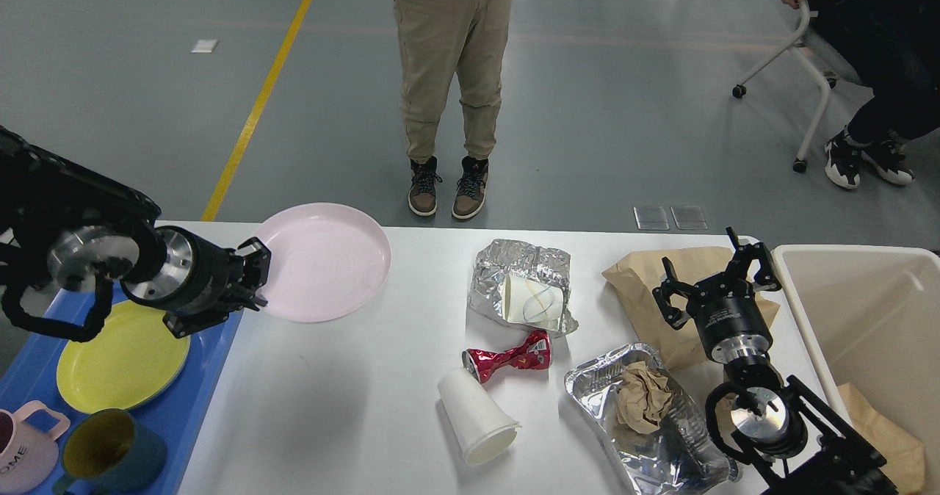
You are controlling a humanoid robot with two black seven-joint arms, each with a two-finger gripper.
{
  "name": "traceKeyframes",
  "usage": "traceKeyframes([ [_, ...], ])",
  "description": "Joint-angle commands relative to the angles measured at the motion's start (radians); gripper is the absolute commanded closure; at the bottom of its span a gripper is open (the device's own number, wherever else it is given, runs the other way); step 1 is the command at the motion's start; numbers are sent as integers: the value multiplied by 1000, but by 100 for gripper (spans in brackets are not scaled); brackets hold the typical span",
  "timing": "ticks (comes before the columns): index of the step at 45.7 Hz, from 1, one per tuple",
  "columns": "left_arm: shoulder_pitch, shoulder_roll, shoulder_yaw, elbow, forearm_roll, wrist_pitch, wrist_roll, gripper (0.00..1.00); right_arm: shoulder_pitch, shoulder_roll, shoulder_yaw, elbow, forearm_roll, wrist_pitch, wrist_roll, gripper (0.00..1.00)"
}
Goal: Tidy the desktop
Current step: 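Lift the pink plate and stack it on the yellow plate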
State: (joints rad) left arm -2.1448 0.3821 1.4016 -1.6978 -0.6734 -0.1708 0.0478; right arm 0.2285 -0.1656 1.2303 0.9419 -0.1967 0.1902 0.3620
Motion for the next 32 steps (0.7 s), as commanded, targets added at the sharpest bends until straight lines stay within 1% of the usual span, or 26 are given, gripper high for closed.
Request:
traceKeyframes([
  [1, -101, -6, 52, -36, 2, -91, 1, 100, 0, 0, 0, 0, 0, 0, 0, 0],
  [3, -109, -6, 69, -36, 3, -110, 1, 100, 0, 0, 0, 0, -1, 0, 0, 0],
  [8, -110, 4, 83, -31, 9, -121, 1, 100, 0, 0, 0, 0, 0, 0, 0, 0],
  [11, -107, 24, 95, -23, 14, -122, 1, 100, 0, 0, 0, 1, 0, 0, 0, 0],
  [15, -81, 70, 111, 16, 28, -137, 4, 100, 0, 0, 0, 1, 0, 0, 0, 0],
  [18, -31, 110, 120, 56, 58, -150, 4, 100, 0, 0, 0, 1, 0, 0, 0, 0],
  [21, 23, 142, 129, 122, 93, -151, 4, 100, 0, 0, 0, 1, 0, 0, 0, 0],
  [25, 138, 201, 125, 223, 135, -161, 4, 100, 0, 0, 0, 1, 0, 0, 0, 0],
  [27, 195, 236, 119, 277, 155, -173, 3, 100, 0, 0, 0, 1, 0, 0, 0, 0],
  [32, 319, 303, 99, 421, 183, -232, 0, 100, 0, 0, 0, 1, 0, 0, 0, 0],
])
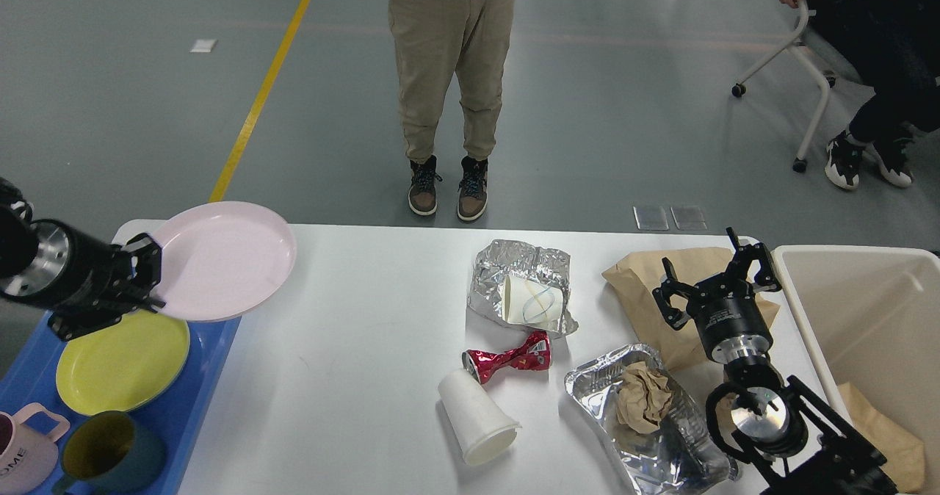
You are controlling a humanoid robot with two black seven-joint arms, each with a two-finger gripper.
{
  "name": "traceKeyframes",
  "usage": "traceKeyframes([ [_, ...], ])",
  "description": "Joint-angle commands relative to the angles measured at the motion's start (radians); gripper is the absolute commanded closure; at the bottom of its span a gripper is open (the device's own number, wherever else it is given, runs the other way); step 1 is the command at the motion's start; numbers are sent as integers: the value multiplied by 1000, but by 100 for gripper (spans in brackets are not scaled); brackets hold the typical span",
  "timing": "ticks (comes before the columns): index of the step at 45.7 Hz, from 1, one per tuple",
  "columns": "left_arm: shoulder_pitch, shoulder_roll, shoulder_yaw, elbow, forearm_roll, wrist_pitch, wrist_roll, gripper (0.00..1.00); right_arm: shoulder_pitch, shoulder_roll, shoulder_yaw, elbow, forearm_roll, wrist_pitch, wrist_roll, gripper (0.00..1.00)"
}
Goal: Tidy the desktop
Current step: 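Lift the pink plate and stack it on the yellow plate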
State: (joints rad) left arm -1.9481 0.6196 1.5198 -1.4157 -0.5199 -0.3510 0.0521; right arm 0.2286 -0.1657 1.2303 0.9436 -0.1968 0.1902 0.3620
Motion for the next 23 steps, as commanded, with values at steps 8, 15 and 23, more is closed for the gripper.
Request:
traceKeyframes([
  [8, 320, 163, -118, 352, 31, -74, -8, 100, 0, 0, 0, 0, -1, 0, 0, 0],
  [15, 584, 195, -332, 544, 90, -72, 5, 100, 0, 0, 0, 0, 0, 0, 0, 0],
  [23, 814, 186, -532, 699, 173, -71, 68, 100, -2, 0, 0, 0, 0, 0, 0, 0],
])
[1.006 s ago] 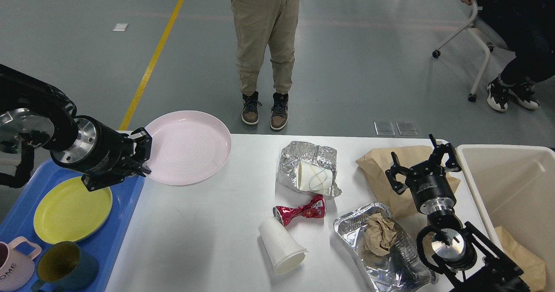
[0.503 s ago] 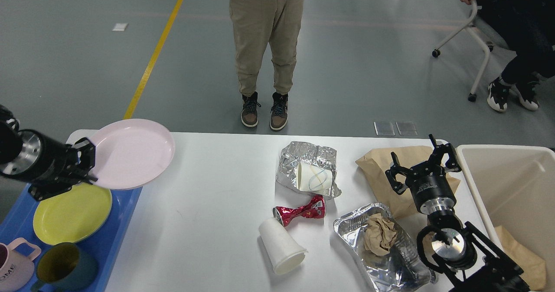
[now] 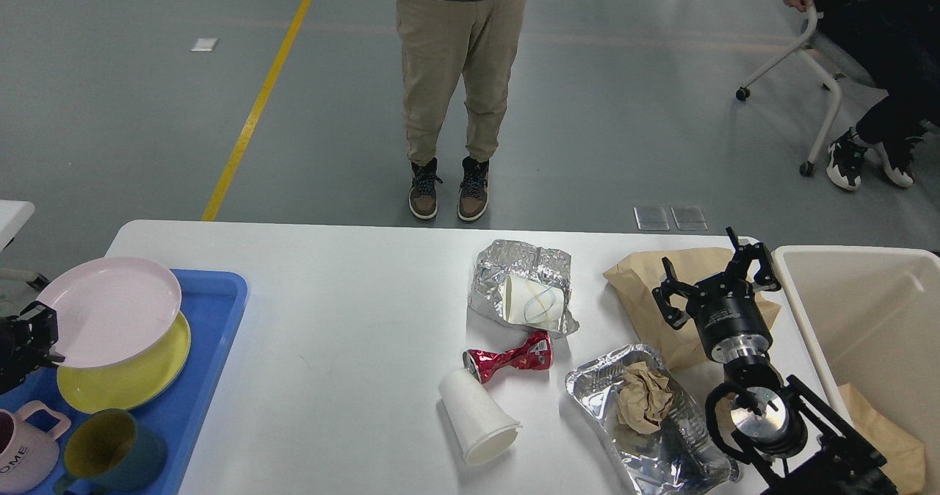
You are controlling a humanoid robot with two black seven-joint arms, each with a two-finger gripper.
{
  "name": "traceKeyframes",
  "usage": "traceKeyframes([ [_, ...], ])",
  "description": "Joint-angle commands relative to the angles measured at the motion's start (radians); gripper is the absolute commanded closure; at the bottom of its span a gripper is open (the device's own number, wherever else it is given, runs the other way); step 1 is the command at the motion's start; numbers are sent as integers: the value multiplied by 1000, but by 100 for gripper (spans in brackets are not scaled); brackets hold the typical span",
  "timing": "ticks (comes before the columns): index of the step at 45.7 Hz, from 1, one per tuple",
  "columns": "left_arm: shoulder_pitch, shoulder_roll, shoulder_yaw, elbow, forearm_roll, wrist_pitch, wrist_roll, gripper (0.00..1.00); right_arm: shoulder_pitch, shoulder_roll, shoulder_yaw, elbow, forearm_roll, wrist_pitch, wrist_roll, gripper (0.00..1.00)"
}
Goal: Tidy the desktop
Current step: 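Lift the pink plate and stack it on the yellow plate, then release the pink plate and raise the left gripper away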
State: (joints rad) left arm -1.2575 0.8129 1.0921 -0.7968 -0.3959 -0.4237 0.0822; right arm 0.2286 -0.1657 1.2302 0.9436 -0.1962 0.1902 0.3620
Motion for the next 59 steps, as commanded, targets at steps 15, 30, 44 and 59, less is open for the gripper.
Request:
traceKeyframes([
  [15, 141, -9, -118, 91, 86, -1, 48, 100, 0, 0, 0, 0, 0, 2, 0, 0],
  [30, 141, -40, -124, 91, 84, 3, 45, 100, 0, 0, 0, 0, 0, 0, 0, 0],
  [44, 144, -50, -129, 90, 86, 20, 45, 64, 0, 0, 0, 0, 0, 0, 0, 0],
  [59, 144, -49, -129, 90, 86, 71, 50, 27, 0, 0, 0, 0, 0, 0, 0, 0],
])
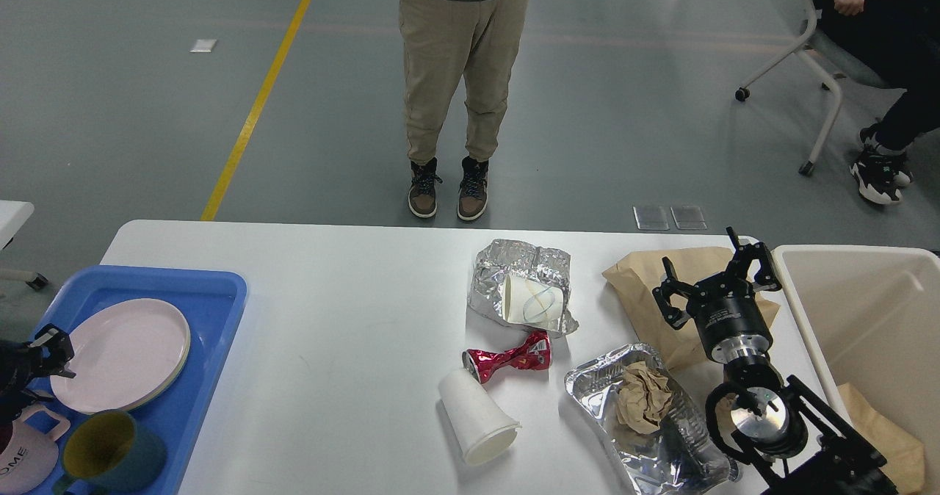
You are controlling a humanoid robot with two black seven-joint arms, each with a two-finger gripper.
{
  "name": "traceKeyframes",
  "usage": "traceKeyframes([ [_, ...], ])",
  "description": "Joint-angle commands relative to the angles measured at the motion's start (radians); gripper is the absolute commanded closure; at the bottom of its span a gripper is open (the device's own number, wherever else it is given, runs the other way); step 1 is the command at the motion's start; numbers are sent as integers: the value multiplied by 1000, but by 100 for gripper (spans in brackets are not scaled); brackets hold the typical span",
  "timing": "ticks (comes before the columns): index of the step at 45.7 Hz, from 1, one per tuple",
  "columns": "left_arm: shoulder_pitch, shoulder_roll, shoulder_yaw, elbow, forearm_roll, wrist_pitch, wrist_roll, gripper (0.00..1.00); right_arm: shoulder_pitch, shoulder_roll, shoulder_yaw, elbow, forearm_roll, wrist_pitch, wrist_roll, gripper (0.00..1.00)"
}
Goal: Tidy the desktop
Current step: 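Release the pink plate and raise the left gripper away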
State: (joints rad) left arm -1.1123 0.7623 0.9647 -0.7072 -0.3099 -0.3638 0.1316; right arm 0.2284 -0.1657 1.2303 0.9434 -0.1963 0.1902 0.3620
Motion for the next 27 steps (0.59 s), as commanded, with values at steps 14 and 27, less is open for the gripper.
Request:
traceKeyframes([
  [14, -67, 14, -1, 3, 8, 2, -1, 9, 0, 0, 0, 0, 0, 0, 0, 0],
  [27, -107, 15, -351, 8, 9, -4, -4, 5, 0, 0, 0, 0, 0, 0, 0, 0],
])
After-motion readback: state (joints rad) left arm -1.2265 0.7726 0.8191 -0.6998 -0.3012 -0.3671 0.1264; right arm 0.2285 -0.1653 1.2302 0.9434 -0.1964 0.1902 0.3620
